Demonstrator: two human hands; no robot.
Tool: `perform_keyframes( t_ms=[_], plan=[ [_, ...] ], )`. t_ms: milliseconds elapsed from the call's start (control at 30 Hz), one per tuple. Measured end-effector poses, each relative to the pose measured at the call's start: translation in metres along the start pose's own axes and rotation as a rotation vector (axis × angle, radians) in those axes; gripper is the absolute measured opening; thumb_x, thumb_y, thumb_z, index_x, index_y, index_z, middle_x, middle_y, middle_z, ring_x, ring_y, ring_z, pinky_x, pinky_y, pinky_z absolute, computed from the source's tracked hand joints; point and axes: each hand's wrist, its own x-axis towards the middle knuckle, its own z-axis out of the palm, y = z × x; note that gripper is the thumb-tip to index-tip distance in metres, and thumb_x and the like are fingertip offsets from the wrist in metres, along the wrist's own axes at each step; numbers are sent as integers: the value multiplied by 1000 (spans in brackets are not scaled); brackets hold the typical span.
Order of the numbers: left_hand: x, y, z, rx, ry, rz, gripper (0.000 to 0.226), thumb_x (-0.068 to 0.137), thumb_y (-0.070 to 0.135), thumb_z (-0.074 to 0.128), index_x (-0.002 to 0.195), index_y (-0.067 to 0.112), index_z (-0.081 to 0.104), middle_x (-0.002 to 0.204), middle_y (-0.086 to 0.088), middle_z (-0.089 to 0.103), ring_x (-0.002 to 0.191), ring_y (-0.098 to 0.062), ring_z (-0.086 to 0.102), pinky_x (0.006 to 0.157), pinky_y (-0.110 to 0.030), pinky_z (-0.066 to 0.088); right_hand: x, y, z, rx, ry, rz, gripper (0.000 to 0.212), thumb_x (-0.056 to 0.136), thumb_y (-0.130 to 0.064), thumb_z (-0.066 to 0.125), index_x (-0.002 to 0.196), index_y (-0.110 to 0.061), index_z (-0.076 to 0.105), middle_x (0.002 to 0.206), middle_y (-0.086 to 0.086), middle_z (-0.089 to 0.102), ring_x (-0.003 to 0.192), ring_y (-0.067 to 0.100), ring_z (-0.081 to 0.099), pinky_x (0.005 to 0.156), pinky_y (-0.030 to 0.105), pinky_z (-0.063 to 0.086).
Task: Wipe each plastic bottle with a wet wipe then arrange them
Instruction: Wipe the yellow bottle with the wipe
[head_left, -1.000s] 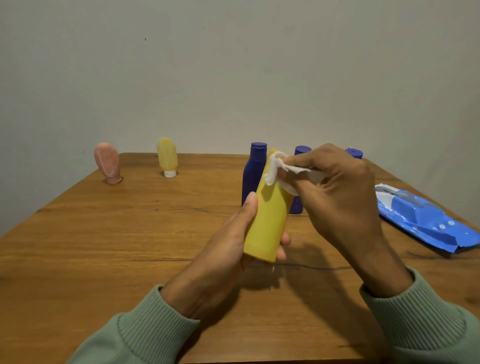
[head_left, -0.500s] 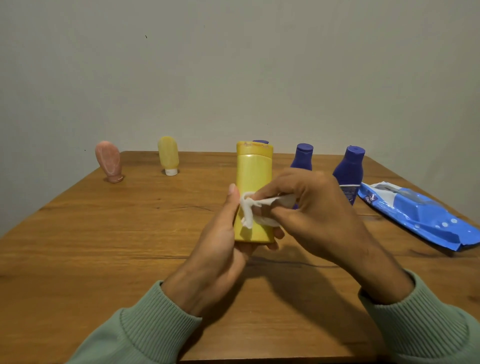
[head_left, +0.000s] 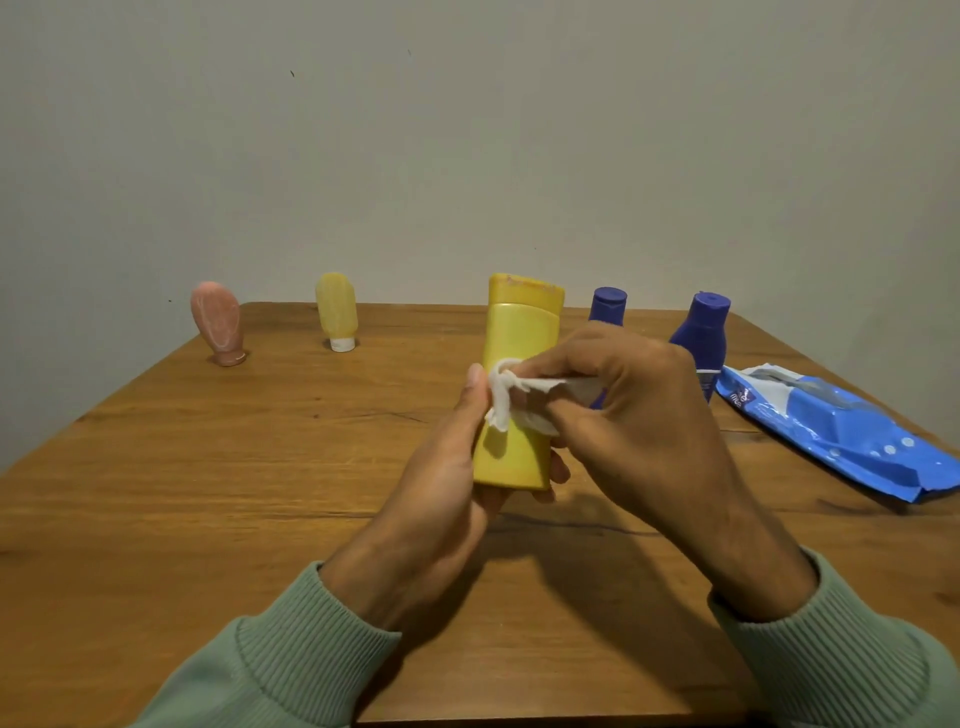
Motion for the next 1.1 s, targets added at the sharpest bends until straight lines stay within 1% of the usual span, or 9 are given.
perform_keyframes(
  t_ms=[33, 100, 233, 433, 600, 800, 933, 1000, 1100],
  plan=[
    [0, -2, 1, 33, -16, 1, 45, 96, 52, 37, 106, 25, 72, 100, -15, 72, 81, -28, 66, 74, -45, 49, 0, 2, -1, 5, 58, -23, 20, 80, -11, 70, 99, -18, 71, 92, -10, 63, 86, -2, 57, 73, 8, 46],
    [-3, -6, 3, 86, -49, -19, 45, 96, 52, 38, 102, 27, 74, 95, -15, 71, 78, -28, 66, 73, -44, 48, 2, 5, -5, -1, 176, -60, 20, 81, -7, 70, 99, -15, 72, 91, -5, 65, 81, 1, 57, 73, 6, 43],
    [-5, -10, 4, 147, -91, -21, 54, 97, 55, 37, 120, 13, 62, 93, -17, 69, 78, -27, 63, 77, -44, 46, 4, 7, -9, -43, 313, -94, 18, 82, -5, 68, 98, -11, 72, 89, 2, 66, 80, 4, 55, 70, 7, 43],
    [-6, -7, 4, 114, -18, 23, 44, 92, 53, 41, 106, 23, 71, 98, -15, 73, 82, -28, 67, 76, -47, 48, 1, 3, -5, -4, 51, -71, 21, 81, -12, 70, 100, -22, 72, 91, -14, 62, 87, -1, 57, 71, 9, 48],
    [-7, -3, 6, 203, -73, 11, 53, 93, 55, 36, 123, 17, 58, 96, -15, 71, 82, -28, 64, 75, -44, 49, 4, 10, -4, -23, 209, -67, 22, 81, -8, 70, 103, -14, 71, 93, -3, 65, 83, -1, 56, 76, 4, 43],
    [-8, -2, 5, 353, -70, 48, 56, 90, 60, 34, 119, 18, 57, 95, -11, 72, 81, -24, 65, 73, -40, 51, 7, 9, -11, -4, 71, -118, 24, 82, -7, 68, 103, -18, 71, 91, -7, 61, 87, 4, 57, 75, 9, 46],
    [-10, -2, 8, 463, -91, 81, 55, 89, 67, 32, 116, 26, 57, 96, -9, 71, 80, -19, 67, 77, -42, 56, 7, 11, -14, -64, 194, -159, 24, 84, -6, 65, 107, -15, 69, 90, -2, 59, 80, 1, 52, 68, 8, 43],
    [-11, -1, 8, 492, -89, 86, 51, 88, 63, 31, 112, 28, 58, 96, -7, 71, 81, -18, 68, 78, -43, 57, 6, 11, -14, -110, 234, -160, 24, 86, -9, 64, 109, -16, 69, 90, -2, 56, 76, 4, 48, 67, 15, 44],
    [-9, -1, 7, 545, -82, 126, 48, 89, 61, 29, 108, 29, 59, 94, -2, 71, 81, -16, 67, 75, -35, 57, 4, 5, -9, -149, 128, -160, 25, 84, -18, 59, 108, -21, 68, 93, -5, 53, 82, 7, 50, 71, 37, 47]
  ],
)
